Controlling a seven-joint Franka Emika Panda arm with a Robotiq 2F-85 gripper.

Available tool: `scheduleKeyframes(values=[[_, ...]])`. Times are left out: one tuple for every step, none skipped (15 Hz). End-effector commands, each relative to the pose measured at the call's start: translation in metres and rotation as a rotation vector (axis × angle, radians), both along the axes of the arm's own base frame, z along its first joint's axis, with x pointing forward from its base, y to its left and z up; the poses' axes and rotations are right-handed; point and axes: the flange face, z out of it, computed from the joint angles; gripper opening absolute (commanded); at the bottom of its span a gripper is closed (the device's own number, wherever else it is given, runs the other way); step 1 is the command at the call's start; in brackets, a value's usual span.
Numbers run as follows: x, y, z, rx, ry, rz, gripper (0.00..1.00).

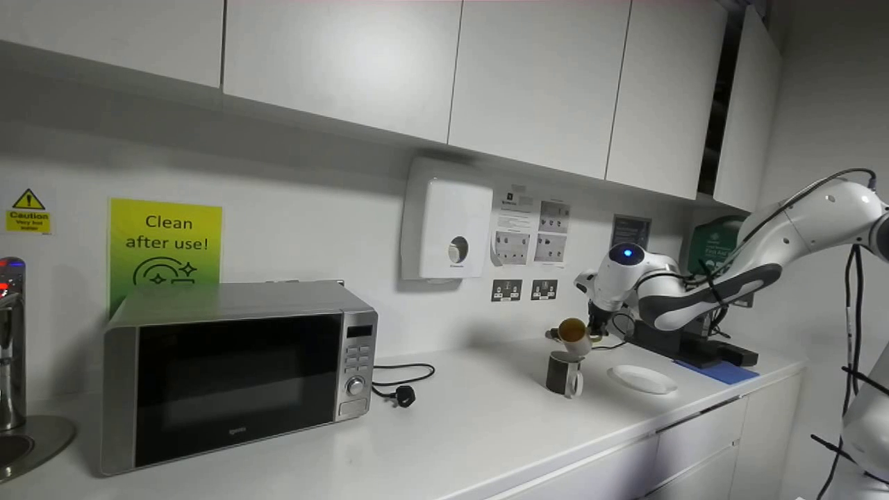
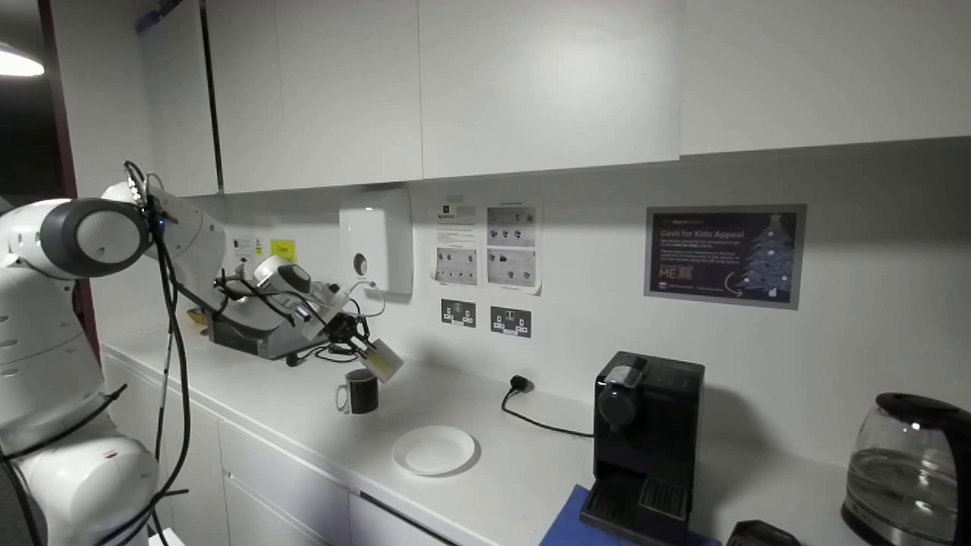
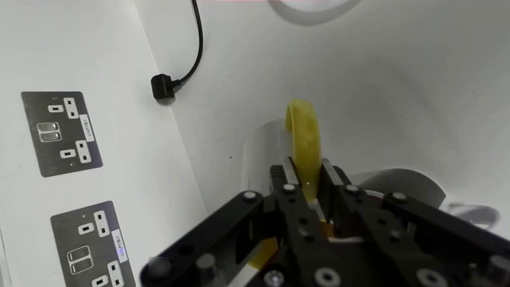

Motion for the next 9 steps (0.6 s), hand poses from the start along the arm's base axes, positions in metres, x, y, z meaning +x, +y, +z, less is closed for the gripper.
scheduleKeyframes(values=[[-0.001,0.005,0.026,-0.083,-0.028,0.017,0.05],[-0.001,0.007,0.026,-0.092,-0.023,0.019,0.05],[-0.001,0.008,0.027,-0.102,-0.018,0.022,0.05],[0.000,0.010,0.027,-0.113,-0.011,0.027,0.05],[-0.001,0.012,0.027,-0.124,-0.002,0.032,0.05],[-0.001,0.014,0.026,-0.136,0.006,0.037,0.05],[-0.001,0.017,0.026,-0.148,0.015,0.044,0.05],[-0.001,0.019,0.026,-0.158,0.023,0.049,0.05],[-0.002,0.021,0.026,-0.171,0.032,0.054,0.05]])
